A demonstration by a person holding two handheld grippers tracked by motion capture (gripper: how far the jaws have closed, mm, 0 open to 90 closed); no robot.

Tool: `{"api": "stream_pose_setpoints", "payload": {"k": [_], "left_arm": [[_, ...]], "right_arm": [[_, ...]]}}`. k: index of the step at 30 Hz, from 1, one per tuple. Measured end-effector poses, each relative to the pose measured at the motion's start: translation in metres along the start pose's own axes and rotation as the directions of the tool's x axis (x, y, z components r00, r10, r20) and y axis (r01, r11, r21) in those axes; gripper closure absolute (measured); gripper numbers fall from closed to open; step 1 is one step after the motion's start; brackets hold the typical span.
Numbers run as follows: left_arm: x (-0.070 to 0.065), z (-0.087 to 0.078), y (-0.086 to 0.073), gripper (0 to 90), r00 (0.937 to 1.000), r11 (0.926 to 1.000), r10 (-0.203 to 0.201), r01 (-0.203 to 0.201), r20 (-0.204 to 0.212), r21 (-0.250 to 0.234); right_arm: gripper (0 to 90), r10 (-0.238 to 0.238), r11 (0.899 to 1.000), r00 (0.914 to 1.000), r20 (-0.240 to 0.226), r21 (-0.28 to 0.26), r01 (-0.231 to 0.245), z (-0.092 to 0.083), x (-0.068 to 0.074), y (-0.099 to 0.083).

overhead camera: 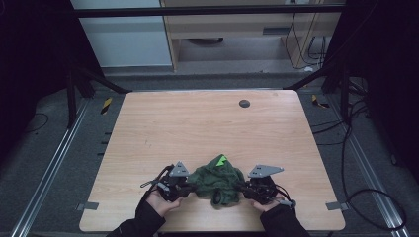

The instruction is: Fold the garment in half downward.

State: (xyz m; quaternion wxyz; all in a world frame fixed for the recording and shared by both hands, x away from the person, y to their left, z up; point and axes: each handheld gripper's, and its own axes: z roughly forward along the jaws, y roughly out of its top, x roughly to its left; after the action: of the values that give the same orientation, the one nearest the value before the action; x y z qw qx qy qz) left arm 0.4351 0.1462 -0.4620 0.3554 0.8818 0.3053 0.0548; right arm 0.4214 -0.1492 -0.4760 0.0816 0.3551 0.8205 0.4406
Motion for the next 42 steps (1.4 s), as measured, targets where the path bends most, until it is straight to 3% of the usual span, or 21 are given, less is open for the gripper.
{"api": "stream_pose_setpoints", "payload": {"k": [8, 12, 20, 25, 34, 42], "left_arm": [[-0.005, 0.003, -0.003, 87.9, 1.0000, 0.9998, 0.008, -0.008, 0.001, 0.018], [-0.007, 0.005, -0.005, 88.0, 0.9999, 0.9995, 0.013, -0.013, 0.010, 0.030], [-0.006, 0.002, -0.004, 86.0, 1.0000, 1.0000, 0.001, -0.001, 0.009, 0.009], [-0.005, -0.003, -0.003, 83.3, 0.9999, 0.9999, -0.010, 0.010, 0.004, -0.014], [-0.006, 0.000, -0.003, 86.0, 0.9999, 1.0000, 0.007, -0.007, 0.008, 0.006], [-0.006, 0.001, -0.003, 86.1, 0.9999, 0.9998, 0.010, -0.010, 0.009, 0.014]], "right_arm": [[82.6, 0.024, 0.999, 0.9997, -0.001, 0.022, -0.024, -0.002, -0.004, -0.003], [82.3, 0.010, 0.999, 0.9998, 0.017, 0.033, -0.010, -0.001, -0.003, -0.004], [79.7, 0.020, 0.999, 0.9998, 0.009, 0.029, -0.021, -0.002, -0.004, -0.002], [74.3, 0.030, 1.000, 0.9996, 0.004, -0.002, -0.030, -0.009, -0.004, 0.003], [71.7, 0.041, 0.995, 0.9989, 0.023, -0.095, -0.039, -0.028, -0.009, 0.019], [70.9, 0.076, 0.987, 0.9958, 0.050, -0.144, -0.068, -0.019, -0.018, 0.039]]}}
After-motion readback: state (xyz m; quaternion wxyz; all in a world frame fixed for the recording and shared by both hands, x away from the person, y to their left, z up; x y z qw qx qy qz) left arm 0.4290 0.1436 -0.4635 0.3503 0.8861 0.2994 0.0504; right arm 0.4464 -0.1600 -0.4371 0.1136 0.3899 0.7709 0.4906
